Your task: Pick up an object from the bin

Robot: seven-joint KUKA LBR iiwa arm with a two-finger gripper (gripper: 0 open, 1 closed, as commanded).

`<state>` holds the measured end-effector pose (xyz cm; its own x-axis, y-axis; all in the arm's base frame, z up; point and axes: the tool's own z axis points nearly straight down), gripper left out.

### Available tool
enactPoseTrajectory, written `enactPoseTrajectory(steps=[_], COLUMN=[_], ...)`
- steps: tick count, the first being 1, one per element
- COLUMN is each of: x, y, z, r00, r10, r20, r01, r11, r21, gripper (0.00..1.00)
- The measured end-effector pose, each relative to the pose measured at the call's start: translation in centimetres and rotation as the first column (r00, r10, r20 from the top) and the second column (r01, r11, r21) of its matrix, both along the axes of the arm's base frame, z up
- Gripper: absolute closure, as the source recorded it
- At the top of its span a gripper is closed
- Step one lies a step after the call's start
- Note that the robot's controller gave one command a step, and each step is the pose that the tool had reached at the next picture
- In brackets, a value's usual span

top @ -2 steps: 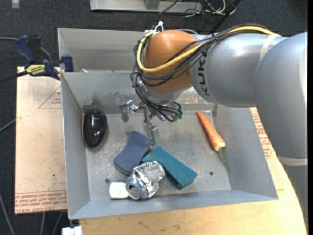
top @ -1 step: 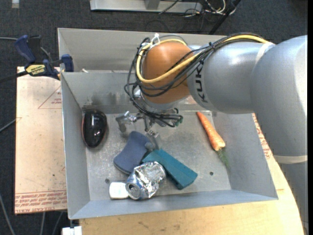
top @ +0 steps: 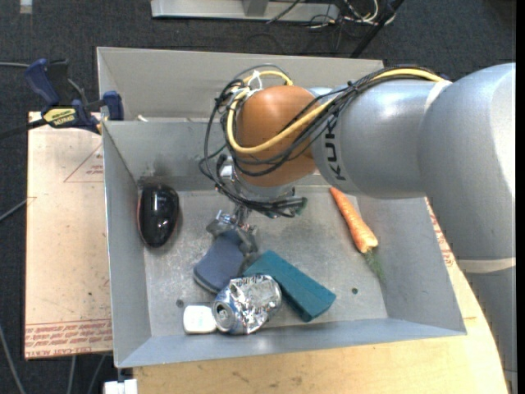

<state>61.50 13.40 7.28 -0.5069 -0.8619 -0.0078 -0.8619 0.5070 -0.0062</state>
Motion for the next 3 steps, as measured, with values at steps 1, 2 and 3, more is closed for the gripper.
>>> enactPoseTrajectory(steps=[1,2,3], x=[0.0,-0.1,-0.1], y=[0.0,0.0,0.0], z=[0.0,0.3,1.3], r00=[1.000,1.000,1.000], r10=[0.000,0.000,-0.001], r20=[0.000,-0.001,0.000], r01=[0.000,0.000,0.001], r11=[1.000,1.000,1.000], r21=[0.000,0.000,0.002], gripper=[1.00,1.00,1.00])
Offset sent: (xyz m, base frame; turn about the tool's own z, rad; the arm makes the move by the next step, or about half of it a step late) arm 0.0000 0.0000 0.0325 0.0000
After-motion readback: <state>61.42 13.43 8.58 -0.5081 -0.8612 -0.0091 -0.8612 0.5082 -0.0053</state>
